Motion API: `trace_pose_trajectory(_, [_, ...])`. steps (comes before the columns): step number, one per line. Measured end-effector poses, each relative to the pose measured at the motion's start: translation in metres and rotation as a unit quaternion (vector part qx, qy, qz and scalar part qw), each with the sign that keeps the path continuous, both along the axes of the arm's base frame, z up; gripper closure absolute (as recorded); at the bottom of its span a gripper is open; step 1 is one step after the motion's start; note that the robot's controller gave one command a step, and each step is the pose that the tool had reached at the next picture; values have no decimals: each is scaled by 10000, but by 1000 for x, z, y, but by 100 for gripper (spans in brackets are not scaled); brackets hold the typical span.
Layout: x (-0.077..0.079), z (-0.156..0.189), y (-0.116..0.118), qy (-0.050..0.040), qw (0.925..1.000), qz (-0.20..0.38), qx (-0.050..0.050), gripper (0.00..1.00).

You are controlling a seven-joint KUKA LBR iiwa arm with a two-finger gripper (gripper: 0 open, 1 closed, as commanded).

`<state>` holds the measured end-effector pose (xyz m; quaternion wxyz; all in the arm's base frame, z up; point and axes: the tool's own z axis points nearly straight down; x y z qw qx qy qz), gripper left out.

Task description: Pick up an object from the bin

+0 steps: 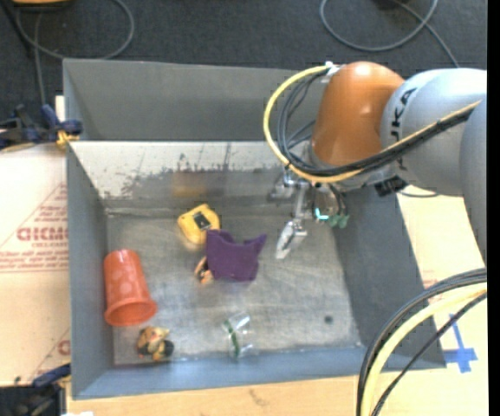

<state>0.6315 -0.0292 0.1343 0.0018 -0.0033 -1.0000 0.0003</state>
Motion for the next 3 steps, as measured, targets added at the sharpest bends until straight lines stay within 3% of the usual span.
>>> trace_pose_trajectory(1, [2,5,0,-41,10000,0,-3,0])
trace_pose_trajectory(2, [4,-54,11,-19,10000,64,-1,100])
trace_pose_trajectory(3, [4,-54,11,-29,10000,66,-2,100])
